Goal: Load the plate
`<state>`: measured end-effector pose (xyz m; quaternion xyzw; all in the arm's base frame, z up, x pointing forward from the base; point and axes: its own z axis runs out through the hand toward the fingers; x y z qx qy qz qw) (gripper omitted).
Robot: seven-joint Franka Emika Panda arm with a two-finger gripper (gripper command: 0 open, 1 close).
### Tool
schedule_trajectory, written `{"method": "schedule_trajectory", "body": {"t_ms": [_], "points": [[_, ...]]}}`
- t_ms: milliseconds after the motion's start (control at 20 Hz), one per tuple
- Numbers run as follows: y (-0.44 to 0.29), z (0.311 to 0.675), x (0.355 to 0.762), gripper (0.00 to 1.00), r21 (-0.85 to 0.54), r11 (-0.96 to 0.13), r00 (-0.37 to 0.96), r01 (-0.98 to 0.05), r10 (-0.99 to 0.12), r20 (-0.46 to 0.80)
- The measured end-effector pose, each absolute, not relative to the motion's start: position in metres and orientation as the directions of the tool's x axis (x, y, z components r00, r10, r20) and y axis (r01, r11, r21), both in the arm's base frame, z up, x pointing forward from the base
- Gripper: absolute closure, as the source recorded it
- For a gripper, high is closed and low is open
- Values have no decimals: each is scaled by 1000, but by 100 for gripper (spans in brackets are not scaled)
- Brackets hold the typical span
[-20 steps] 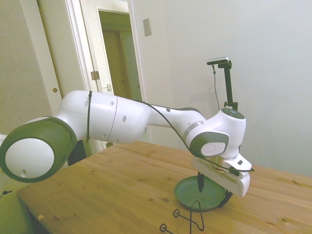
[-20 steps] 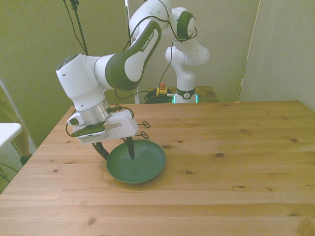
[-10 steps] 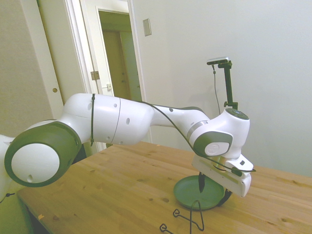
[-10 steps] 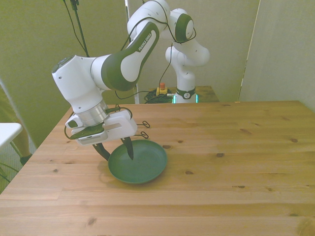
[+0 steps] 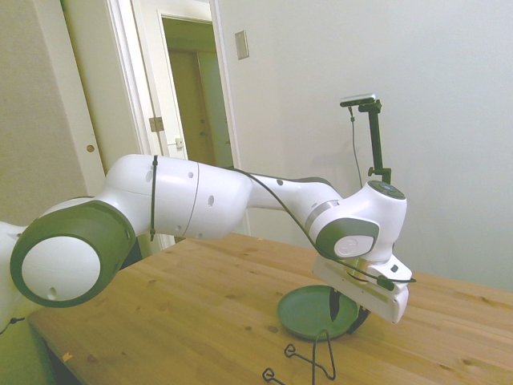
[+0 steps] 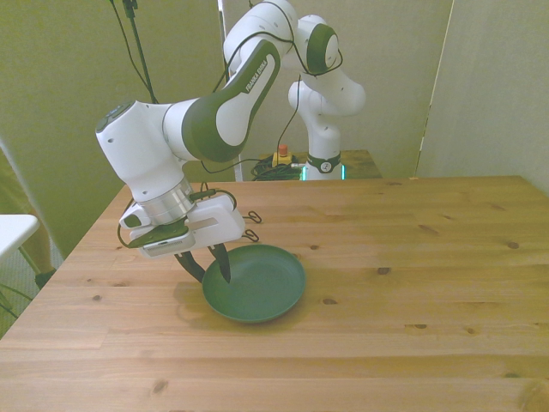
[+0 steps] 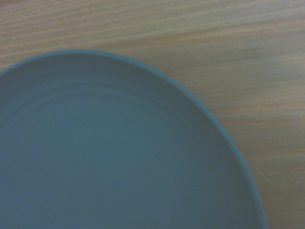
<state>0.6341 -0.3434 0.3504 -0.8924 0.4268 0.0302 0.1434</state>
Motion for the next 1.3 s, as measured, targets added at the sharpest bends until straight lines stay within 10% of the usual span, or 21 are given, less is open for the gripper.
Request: {"method": "schedule_trajectory", "body": {"t_ms": [1300], "points": [[-285,454,569,100,-169,-666,671,-727,-741,32]]}}
